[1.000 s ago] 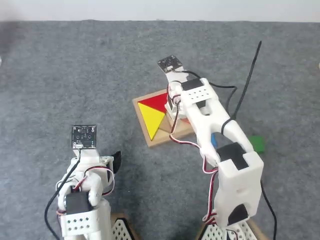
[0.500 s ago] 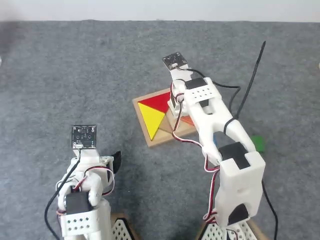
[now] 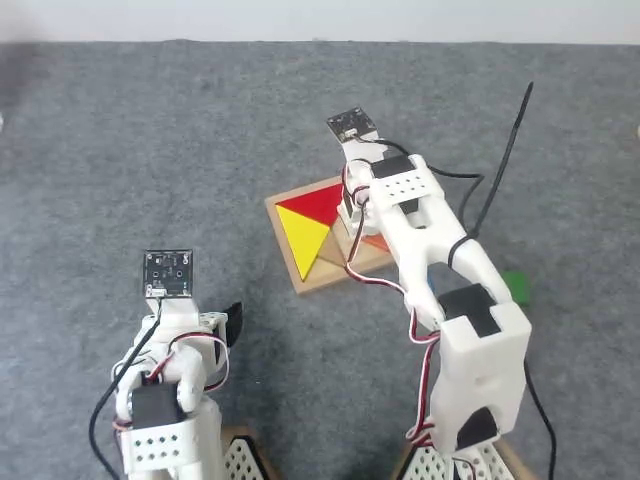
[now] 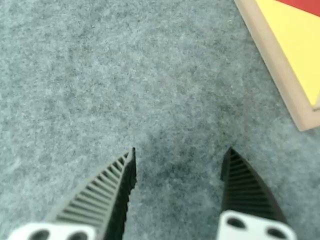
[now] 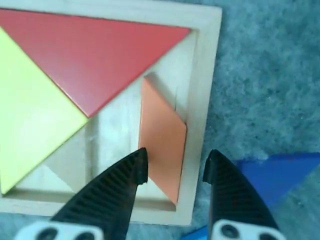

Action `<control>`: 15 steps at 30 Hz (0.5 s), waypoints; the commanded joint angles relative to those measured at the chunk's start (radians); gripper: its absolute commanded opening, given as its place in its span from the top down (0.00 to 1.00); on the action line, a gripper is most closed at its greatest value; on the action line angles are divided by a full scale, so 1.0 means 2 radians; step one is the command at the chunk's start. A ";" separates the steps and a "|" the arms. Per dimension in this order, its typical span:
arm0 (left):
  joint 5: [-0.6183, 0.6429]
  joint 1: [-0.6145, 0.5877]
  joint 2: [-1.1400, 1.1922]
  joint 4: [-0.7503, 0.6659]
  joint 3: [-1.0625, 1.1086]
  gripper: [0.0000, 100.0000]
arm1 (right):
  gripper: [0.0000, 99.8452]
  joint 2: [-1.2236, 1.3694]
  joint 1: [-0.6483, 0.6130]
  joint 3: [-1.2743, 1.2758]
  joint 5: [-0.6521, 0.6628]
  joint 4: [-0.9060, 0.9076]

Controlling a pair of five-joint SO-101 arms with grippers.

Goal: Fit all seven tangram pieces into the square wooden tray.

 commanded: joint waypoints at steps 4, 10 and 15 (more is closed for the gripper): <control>0.004 0.000 -0.011 0.002 -0.011 0.73 | 0.81 0.048 0.003 -0.083 -0.006 0.013; 0.004 0.000 -0.011 0.002 -0.011 0.73 | 0.81 0.096 0.002 -0.162 -0.020 0.023; 0.004 0.000 -0.011 0.002 -0.011 0.73 | 0.81 0.122 0.016 -0.197 -0.031 0.023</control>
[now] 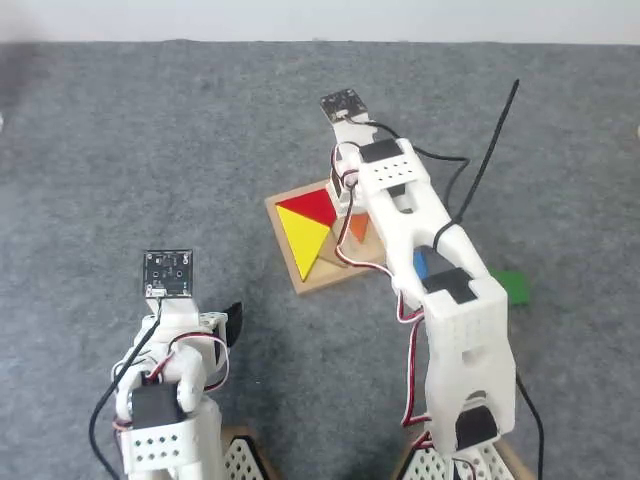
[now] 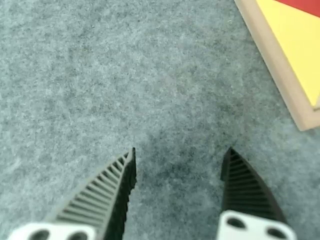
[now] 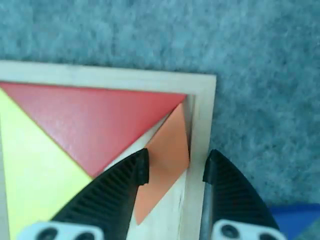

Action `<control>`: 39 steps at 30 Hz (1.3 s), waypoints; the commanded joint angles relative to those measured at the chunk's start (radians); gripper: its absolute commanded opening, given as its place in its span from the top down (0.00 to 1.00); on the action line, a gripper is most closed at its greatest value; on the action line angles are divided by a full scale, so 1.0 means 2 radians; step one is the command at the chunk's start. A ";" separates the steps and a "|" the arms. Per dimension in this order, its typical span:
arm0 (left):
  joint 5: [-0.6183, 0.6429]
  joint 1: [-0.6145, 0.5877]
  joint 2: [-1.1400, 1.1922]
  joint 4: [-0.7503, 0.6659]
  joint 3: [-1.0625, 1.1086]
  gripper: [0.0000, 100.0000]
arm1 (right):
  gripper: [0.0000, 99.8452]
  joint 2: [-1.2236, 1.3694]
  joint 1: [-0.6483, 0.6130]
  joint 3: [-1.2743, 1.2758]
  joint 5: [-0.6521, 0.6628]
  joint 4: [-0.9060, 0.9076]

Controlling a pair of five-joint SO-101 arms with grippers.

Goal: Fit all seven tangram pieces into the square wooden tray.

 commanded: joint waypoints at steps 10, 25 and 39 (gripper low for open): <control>0.004 0.000 -0.011 0.002 -0.011 0.73 | 0.81 0.018 0.022 -0.095 -0.009 0.016; 0.004 0.001 -0.011 0.002 -0.011 0.73 | 0.81 -0.034 -0.030 -0.084 -0.008 0.114; 0.004 0.001 -0.011 0.002 -0.011 0.73 | 0.81 -0.016 0.005 -0.083 0.008 0.152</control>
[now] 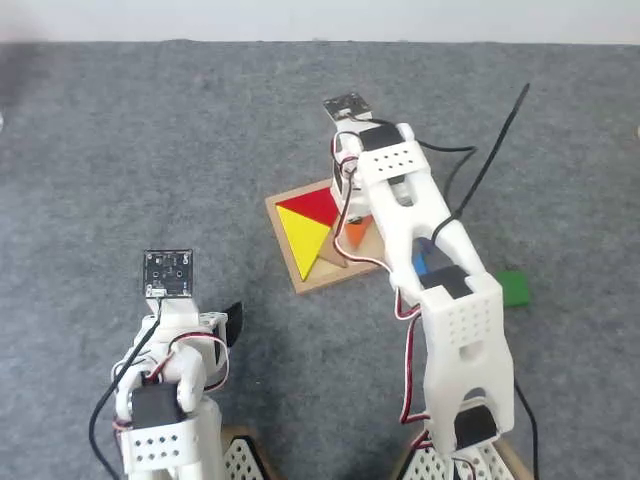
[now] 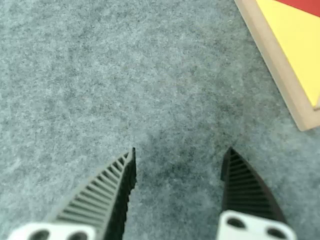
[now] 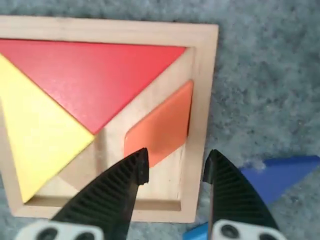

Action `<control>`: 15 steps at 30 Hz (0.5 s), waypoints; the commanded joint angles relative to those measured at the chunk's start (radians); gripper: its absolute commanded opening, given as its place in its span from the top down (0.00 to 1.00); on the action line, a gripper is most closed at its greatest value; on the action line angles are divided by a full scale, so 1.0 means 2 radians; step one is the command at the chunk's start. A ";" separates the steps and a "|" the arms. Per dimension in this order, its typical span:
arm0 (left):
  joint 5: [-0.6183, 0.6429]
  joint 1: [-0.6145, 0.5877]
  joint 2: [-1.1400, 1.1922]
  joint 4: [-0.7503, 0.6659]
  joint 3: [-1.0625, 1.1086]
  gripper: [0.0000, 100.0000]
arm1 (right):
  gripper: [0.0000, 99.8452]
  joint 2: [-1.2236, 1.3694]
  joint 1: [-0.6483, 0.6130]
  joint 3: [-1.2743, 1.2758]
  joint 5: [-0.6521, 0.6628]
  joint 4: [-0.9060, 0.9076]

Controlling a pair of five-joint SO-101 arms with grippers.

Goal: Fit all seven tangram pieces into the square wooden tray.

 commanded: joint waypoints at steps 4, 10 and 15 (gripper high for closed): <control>0.004 0.000 -0.011 0.002 -0.011 0.73 | 0.81 0.023 0.009 -0.013 0.018 -0.020; 0.004 0.000 -0.011 0.002 -0.011 0.73 | 0.81 0.056 0.010 -0.064 0.030 -0.016; 0.004 0.000 -0.011 0.002 -0.011 0.73 | 0.81 0.093 0.010 -0.145 0.030 0.011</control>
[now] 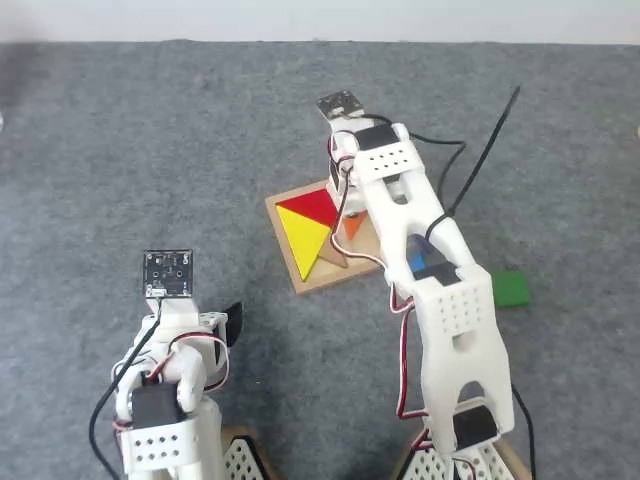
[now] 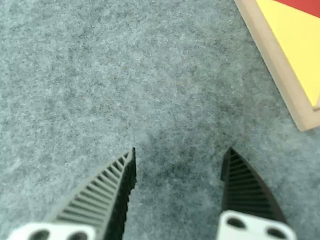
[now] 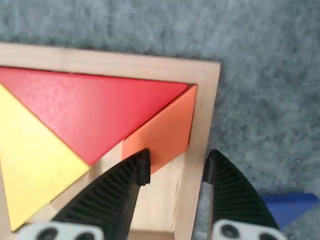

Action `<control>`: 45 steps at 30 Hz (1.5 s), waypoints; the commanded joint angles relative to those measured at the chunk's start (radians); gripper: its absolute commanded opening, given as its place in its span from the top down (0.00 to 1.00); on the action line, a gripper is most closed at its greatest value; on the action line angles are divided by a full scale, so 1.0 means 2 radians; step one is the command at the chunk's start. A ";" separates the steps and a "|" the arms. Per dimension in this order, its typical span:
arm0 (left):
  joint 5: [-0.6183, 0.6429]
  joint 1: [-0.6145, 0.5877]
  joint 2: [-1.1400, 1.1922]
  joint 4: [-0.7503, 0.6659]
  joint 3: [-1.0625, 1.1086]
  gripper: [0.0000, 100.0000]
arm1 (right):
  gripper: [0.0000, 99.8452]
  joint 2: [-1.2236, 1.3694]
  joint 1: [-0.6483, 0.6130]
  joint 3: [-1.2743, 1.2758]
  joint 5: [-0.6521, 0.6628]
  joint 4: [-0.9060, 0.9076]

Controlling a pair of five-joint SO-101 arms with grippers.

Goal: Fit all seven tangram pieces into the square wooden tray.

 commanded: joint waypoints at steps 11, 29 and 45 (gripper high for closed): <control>0.004 0.000 -0.011 0.002 -0.011 0.73 | 0.81 0.093 0.015 -0.295 0.005 0.122; 0.004 0.001 -0.011 0.002 -0.011 0.73 | 0.81 -0.165 -0.078 0.026 0.048 0.204; 0.004 0.000 -0.011 0.002 -0.011 0.73 | 0.81 -0.286 -0.042 0.405 0.040 -0.160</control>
